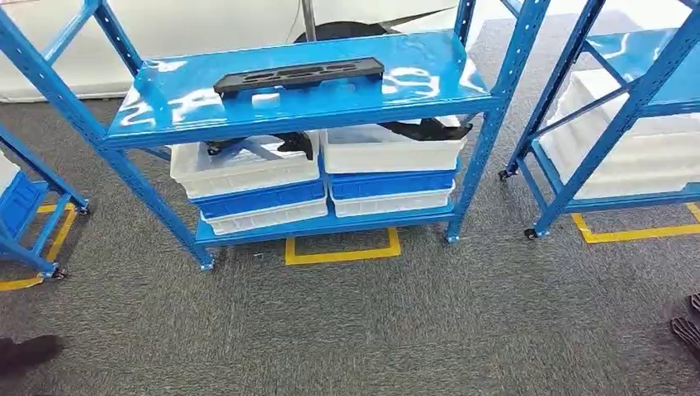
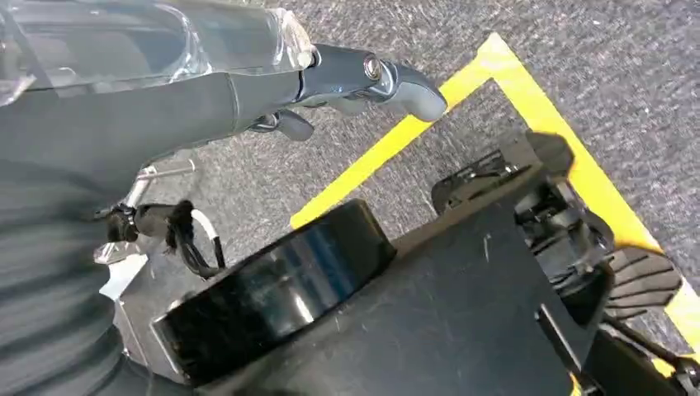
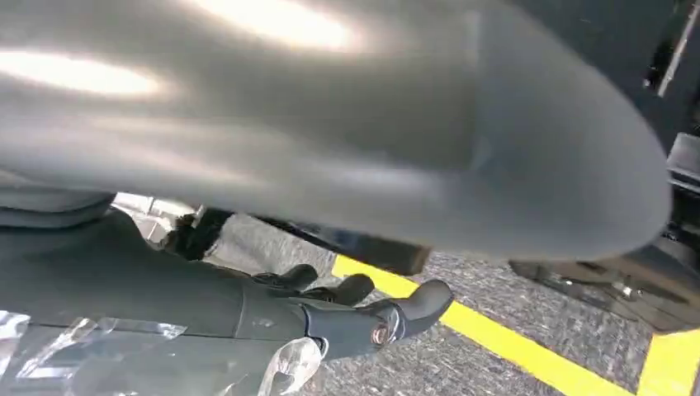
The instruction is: Take the parts from the cabinet and place them on the table.
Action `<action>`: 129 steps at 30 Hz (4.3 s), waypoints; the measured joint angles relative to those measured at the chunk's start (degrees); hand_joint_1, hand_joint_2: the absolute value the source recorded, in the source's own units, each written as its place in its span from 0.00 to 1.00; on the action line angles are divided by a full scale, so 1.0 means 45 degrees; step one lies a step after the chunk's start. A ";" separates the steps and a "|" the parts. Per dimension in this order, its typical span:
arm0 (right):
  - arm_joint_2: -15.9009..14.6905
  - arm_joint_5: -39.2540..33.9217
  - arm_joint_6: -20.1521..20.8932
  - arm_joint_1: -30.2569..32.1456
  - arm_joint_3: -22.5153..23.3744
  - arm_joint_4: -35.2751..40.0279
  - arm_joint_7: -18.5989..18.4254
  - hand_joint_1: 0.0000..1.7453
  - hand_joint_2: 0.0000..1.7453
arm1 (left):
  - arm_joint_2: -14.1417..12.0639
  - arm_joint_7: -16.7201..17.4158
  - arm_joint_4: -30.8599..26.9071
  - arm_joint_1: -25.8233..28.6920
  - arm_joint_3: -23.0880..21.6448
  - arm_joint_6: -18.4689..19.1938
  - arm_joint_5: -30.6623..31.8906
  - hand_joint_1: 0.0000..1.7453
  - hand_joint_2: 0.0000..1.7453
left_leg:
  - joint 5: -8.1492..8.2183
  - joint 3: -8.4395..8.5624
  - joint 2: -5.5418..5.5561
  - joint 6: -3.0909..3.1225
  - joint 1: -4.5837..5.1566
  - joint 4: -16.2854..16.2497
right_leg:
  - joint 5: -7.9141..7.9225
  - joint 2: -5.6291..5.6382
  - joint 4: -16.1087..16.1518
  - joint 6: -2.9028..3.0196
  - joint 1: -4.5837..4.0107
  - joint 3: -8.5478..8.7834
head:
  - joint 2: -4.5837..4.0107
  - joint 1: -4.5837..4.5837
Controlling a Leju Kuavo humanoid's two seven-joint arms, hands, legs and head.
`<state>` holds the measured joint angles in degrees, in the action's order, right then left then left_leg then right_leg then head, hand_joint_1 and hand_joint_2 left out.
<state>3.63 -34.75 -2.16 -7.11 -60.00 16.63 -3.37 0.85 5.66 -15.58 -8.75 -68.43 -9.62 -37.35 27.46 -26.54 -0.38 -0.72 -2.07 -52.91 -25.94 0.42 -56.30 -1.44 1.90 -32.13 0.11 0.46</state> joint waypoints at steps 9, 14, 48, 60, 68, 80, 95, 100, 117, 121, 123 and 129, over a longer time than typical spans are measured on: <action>-0.0083 -0.0398 0.0039 -0.0010 0.0005 -0.0005 0.0204 0.00 0.00 | 0.0078 -0.0068 0.0000 -0.0119 -0.0024 -0.0126 0.0315 0.00 1.00 | -0.0219 -0.1235 0.0032 0.0822 0.0583 -0.1767 | -0.0287 0.0094 0.0007 0.0362 -0.0497 0.0405 | 0.0000 -0.0010; -0.0088 -0.0384 0.0044 0.0009 0.0005 -0.0005 0.0223 0.00 0.00 | 0.0073 -0.0068 0.0010 -0.0024 -0.0029 -0.0214 0.0311 0.00 1.00 | -0.0301 -0.0850 0.0105 0.1157 0.0828 -0.0459 | -0.0317 0.0077 0.0133 0.0101 -0.0407 0.0379 | 0.0000 0.0019; -0.0243 0.0195 -0.0043 -0.0705 -0.0092 0.0005 0.1448 0.00 0.00 | 0.0243 -0.0112 0.0015 -0.0037 -0.0121 -0.0141 0.0442 0.00 1.00 | -0.0575 -0.0688 0.0026 0.0793 0.0387 -0.0246 | -0.1480 -0.0296 -0.1090 -0.0380 -0.0209 0.0482 | -0.0005 0.0170; -0.0228 0.0287 0.0136 -0.0751 -0.0287 0.0005 0.1447 0.00 0.00 | 0.0243 -0.0112 0.0015 -0.0002 -0.0233 -0.0175 0.0558 0.00 1.00 | 0.0101 -0.0117 0.1226 0.0384 0.0378 -0.0105 | 0.0351 0.0333 0.0159 0.0095 -0.0365 -0.0124 | 0.0000 0.0316; -0.0189 0.0146 -0.0010 -0.0622 -0.0291 0.0010 0.1326 0.00 0.00 | 0.0213 -0.0131 0.0015 -0.0243 -0.0233 -0.0209 0.0476 0.00 1.00 | 0.1007 -0.2256 0.0324 0.0003 0.0342 -0.3920 | -0.0165 -0.0090 0.0264 0.0350 -0.0248 0.0525 | 0.0000 0.0194; -0.0175 -0.0063 -0.0476 -0.0628 -0.0291 0.0010 0.1394 0.00 0.00 | 0.0219 -0.0170 0.0029 0.0048 -0.0229 -0.0248 0.0306 0.00 1.00 | -0.0215 -0.0015 0.0206 0.0935 0.0403 0.0031 | -0.1564 -0.0103 -0.2929 -0.0284 -0.0256 -0.0709 | -0.0005 0.0272; -0.0194 -0.0204 -0.1568 -0.0579 -0.0248 0.0000 0.1277 0.00 0.00 | 0.0209 -0.0156 0.0044 0.0105 -0.0214 -0.0427 0.0131 0.00 1.00 | 0.1737 -0.0334 0.0279 0.0096 0.0305 -0.3207 | 0.0472 -0.0119 0.0173 0.0337 -0.0245 -0.0187 | -0.0005 0.0554; -0.0189 -0.0437 -0.2146 -0.0533 -0.0146 0.0000 0.1292 0.00 0.00 | 0.0209 -0.0151 0.0044 -0.0021 -0.0204 -0.0452 0.0107 0.00 1.00 | 0.1660 -0.1230 0.0265 0.0232 0.0372 -0.2272 | -0.0210 -0.0076 0.0173 0.0301 -0.0260 0.0702 | 0.0000 0.0529; -0.0165 -0.0695 -0.2856 -0.0390 0.0126 0.0000 0.1238 0.00 0.00 | 0.0199 0.0010 0.0097 0.0117 -0.0199 -0.0151 0.0111 0.00 1.00 | 0.0532 0.0741 0.0399 0.0281 0.0027 0.0002 | 0.0974 -0.0074 -0.0349 -0.0714 0.0169 -0.1170 | -0.0005 0.0734; -0.0170 -0.0806 -0.2997 -0.0508 0.0277 -0.0005 0.1219 0.00 0.00 | 0.0204 0.0015 0.0102 0.0136 -0.0214 -0.0087 0.0141 0.00 1.00 | 0.0716 0.1171 0.0358 -0.0061 -0.0022 0.0069 | 0.0787 -0.0234 -0.0239 -0.0188 0.0087 -0.1060 | -0.0005 0.1030; -0.0185 -0.0811 -0.3045 -0.0544 0.0364 -0.0005 0.1219 0.00 0.00 | 0.0199 -0.0073 0.0102 0.0112 -0.0214 -0.0073 0.0141 0.00 1.00 | 0.0807 0.0928 0.0281 -0.0081 -0.0059 -0.0647 | 0.0681 -0.0218 -0.0206 0.0034 0.0100 -0.0871 | -0.0005 0.0972; -0.0185 -0.0835 -0.3070 -0.0550 0.0417 -0.0005 0.1219 0.00 0.00 | 0.0204 -0.0155 0.0102 -0.0092 -0.0209 -0.0015 0.0092 0.00 1.00 | 0.1813 -0.1419 0.0263 -0.0049 0.0112 -0.3709 | 0.0271 -0.0138 -0.0209 0.0266 -0.0042 -0.0475 | -0.0005 0.0860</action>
<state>2.80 -38.51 -15.98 -9.58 -58.12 16.61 2.12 1.77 4.96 -15.13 -9.16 -69.37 -9.68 -36.94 35.62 -32.92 0.80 -0.94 -1.56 -69.60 -24.72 -0.20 -57.25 -0.24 1.71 -34.26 0.09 4.33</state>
